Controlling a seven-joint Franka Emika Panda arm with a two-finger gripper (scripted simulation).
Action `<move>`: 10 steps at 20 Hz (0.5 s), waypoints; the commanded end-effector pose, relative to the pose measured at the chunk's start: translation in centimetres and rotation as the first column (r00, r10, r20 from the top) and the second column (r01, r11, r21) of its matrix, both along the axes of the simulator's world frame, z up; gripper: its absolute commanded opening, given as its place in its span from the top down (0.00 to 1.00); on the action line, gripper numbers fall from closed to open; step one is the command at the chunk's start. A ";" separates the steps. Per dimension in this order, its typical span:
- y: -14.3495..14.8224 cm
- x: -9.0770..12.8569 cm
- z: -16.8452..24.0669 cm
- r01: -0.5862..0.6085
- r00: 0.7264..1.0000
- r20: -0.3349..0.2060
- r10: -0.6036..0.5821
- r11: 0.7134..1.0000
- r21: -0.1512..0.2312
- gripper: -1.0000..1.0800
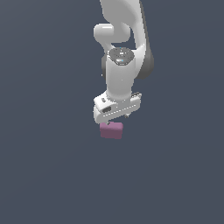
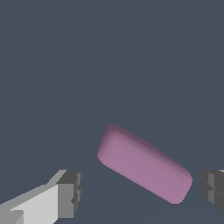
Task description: Pick up the object and move it to a goal position.
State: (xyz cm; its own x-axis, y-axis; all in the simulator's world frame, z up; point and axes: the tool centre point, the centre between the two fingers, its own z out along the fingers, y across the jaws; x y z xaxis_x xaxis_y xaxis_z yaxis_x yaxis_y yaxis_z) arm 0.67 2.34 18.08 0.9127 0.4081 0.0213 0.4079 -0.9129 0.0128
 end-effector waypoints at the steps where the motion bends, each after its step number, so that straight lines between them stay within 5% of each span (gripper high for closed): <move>1: -0.2 -0.1 -0.2 -0.066 0.998 -0.002 0.066 0.998 -0.002 0.04; 10: -0.8 -0.2 -1.1 -0.293 0.956 -0.010 0.293 0.956 -0.006 0.04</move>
State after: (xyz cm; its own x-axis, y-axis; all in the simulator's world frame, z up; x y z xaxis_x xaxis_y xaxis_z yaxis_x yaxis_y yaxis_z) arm 0.46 1.62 17.15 0.7789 0.6271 0.0109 0.6269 -0.7790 0.0143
